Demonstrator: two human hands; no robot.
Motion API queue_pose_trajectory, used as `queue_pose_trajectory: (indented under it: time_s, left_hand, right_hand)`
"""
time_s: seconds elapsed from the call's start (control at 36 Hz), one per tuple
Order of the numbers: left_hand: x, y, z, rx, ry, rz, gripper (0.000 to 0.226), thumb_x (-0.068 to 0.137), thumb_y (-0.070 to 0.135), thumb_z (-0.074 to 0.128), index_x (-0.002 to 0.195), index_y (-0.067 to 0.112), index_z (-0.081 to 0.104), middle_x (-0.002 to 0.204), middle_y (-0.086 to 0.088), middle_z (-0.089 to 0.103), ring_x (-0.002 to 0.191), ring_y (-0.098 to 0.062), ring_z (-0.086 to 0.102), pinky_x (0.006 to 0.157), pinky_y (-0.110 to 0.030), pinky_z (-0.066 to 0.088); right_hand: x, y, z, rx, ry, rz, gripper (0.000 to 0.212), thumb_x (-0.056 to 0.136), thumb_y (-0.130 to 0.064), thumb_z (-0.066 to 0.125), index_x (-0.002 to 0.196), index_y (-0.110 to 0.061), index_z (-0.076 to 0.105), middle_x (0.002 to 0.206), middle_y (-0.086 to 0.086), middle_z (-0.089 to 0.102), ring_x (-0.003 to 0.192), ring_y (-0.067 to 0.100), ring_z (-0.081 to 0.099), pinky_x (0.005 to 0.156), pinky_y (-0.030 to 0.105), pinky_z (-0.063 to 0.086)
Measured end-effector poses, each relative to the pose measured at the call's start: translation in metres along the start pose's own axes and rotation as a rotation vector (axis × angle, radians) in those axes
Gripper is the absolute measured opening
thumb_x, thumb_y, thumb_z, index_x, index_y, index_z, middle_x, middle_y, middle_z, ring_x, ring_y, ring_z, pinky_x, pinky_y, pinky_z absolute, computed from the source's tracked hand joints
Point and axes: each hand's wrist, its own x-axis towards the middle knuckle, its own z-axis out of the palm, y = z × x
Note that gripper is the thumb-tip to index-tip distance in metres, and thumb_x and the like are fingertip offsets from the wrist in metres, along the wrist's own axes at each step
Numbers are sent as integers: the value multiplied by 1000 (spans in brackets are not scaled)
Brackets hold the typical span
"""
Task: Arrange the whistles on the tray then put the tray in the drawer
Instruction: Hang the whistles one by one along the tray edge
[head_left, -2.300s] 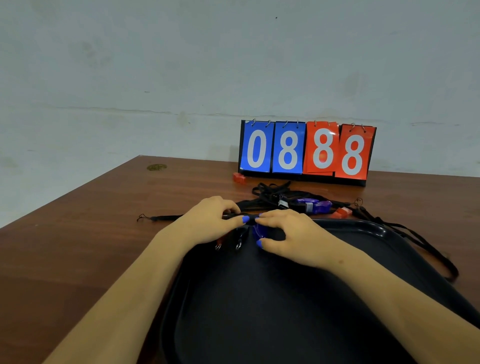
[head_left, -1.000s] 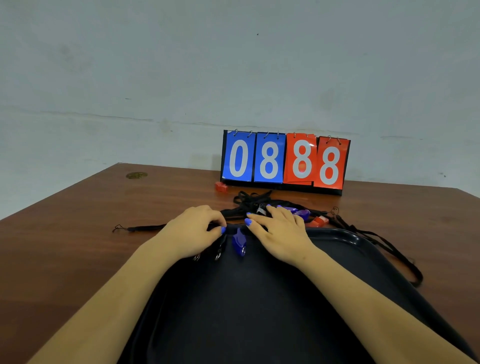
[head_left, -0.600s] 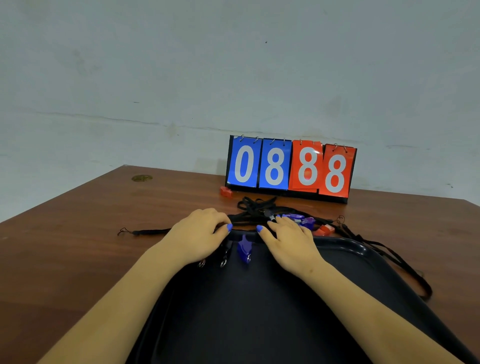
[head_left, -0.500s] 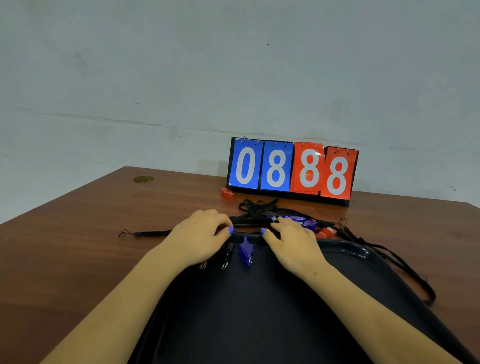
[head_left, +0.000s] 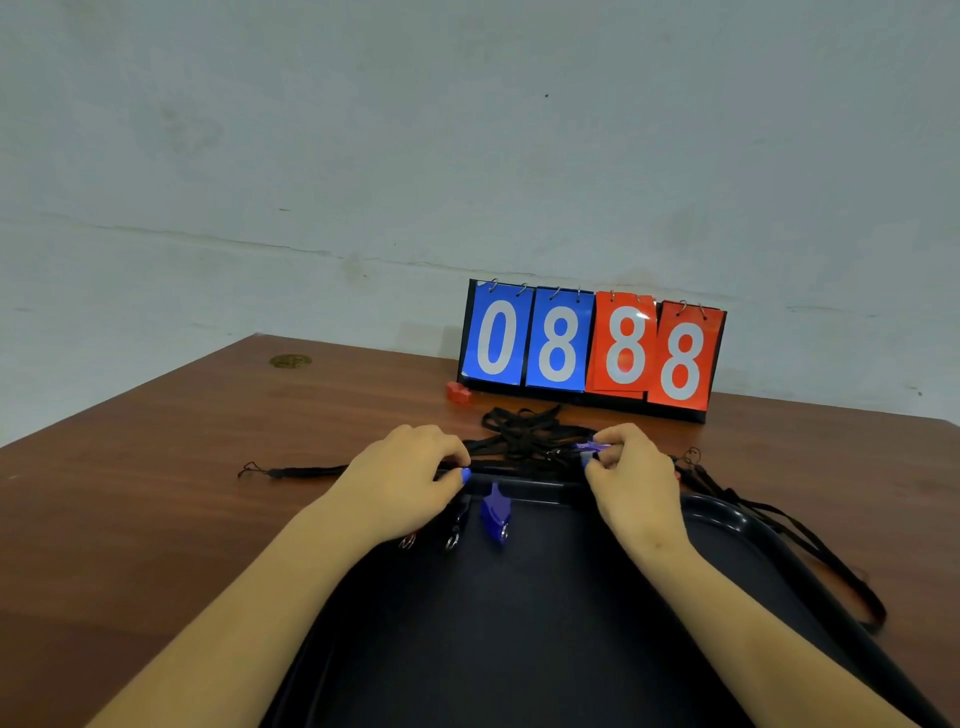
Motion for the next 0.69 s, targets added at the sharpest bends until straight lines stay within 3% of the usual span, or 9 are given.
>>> queue_pose_trajectory:
  time_s: [0.11,0.22,0.33,0.39,0.5,0.61,0.69]
  left_hand:
    - [0,1,0,11,11,4,25,94,31,46,116,27,58,117,7,56,109,-12,48,94,-34,45]
    - [0,1,0,38,58,37,28,94,33,45,120,30,55,120,9,57,110,-12,49,95,-34,43]
    - [-1,4,0,11,123,74,34,93,35,46,128,34,48,125,14,56,114,-8,49,101,-31,37]
    - [-1,7,0,-90,149,74,40,92,39,49,131,36,44,125,15,56,114,-5,49,100,-28,38]
    - [-4,18,-1,-367,175,76,53,85,45,57,135,38,40,119,21,58,115,-1,46,95,-21,35]
    - [-8,32,-2,-540,202,111,49,82,43,61,129,37,47,108,24,64,111,3,52,94,-16,38]
    - [-12,41,-5,-647,228,157,27,84,28,63,111,35,59,94,17,70,94,10,61,77,-1,41]
  right_hand:
    - [5,-2,0,111,114,27,29,91,-9,55,120,-11,57,115,7,60,101,16,57,91,30,47]
    - [10,-5,-5,216,259,0,24,92,-8,53,116,-10,59,112,5,57,99,12,51,87,23,40]
    - [10,-15,-14,354,337,23,24,92,-12,54,116,-13,60,113,-1,54,105,13,52,90,26,42]
    - [8,-21,-18,440,272,34,24,91,-12,55,114,-18,62,111,-3,56,106,18,58,90,31,50]
    - [-4,-35,-25,558,31,-35,23,88,-10,59,106,-23,63,96,-13,60,82,8,64,55,12,51]
    - [-20,-50,-25,608,-149,-159,20,84,-7,63,95,-24,65,92,-9,66,81,3,66,60,11,52]
    - [-28,-57,-22,603,-218,-214,20,82,-10,66,93,-26,67,91,-7,69,85,4,67,65,15,55]
